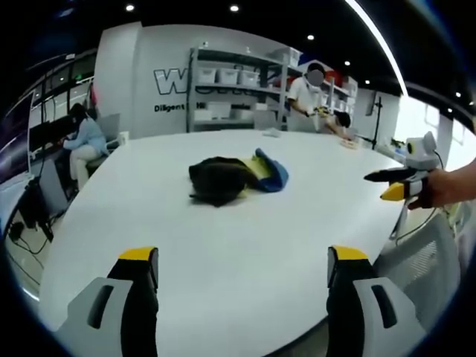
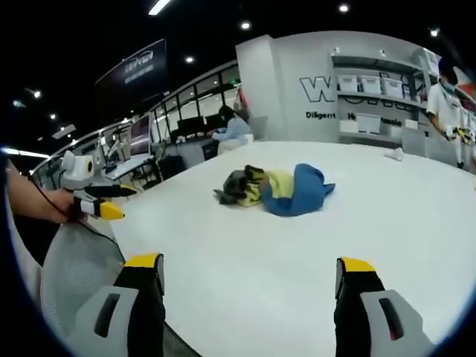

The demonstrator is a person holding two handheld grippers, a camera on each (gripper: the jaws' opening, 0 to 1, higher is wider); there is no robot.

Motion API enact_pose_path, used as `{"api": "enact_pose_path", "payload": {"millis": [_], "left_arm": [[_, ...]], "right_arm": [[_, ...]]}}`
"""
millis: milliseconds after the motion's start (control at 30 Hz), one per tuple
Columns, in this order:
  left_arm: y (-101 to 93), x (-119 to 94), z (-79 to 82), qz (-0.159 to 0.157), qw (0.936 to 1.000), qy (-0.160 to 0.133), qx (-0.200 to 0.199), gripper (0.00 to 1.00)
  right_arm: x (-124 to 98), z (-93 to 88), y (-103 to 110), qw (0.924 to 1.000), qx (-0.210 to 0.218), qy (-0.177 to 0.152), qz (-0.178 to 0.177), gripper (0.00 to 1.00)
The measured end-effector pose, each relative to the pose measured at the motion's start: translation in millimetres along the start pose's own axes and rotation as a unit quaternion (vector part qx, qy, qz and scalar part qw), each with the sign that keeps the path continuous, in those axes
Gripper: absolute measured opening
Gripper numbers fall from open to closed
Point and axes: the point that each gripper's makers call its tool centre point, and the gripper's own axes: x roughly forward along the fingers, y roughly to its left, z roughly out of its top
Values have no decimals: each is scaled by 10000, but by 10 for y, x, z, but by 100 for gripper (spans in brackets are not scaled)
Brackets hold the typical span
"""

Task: Fold the garment on the visible template until the final outline fits inside the template.

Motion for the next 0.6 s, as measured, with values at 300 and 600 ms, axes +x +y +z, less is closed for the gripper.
{"api": "enact_pose_path", "payload": {"millis": [300, 600], "left_arm": [[2, -7, 22, 9, 10000, -55, 48, 93], [-34, -12, 46, -115, 9999, -104, 22, 92]], "right_arm": [[12, -18, 10, 10000, -12, 13, 1, 93], [77, 36, 70, 10000, 28, -22, -92, 93]]}}
